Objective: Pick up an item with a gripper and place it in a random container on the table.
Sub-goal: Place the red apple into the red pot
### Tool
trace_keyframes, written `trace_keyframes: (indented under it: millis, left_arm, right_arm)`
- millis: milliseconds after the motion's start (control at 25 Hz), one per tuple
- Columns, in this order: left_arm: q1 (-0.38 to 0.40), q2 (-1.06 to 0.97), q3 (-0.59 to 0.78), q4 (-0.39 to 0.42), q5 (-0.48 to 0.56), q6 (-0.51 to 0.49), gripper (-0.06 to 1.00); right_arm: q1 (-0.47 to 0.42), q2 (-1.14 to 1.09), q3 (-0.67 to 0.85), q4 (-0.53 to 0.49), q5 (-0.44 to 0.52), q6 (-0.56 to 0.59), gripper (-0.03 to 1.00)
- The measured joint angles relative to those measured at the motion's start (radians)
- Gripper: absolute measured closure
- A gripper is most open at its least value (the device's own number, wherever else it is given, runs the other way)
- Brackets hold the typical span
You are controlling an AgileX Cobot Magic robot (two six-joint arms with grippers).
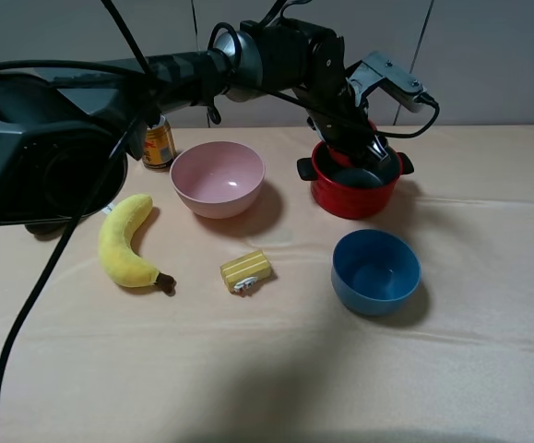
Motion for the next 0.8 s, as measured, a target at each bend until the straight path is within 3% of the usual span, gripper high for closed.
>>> trace_keyframes:
  millis: [800]
  left_arm:
    - [-0.019, 0.028, 0.006, -0.007, -0.009, 0.000, 0.21]
  right_arm:
    - [0.000, 0.000, 0.000, 0.000, 0.000, 0.000, 0.27]
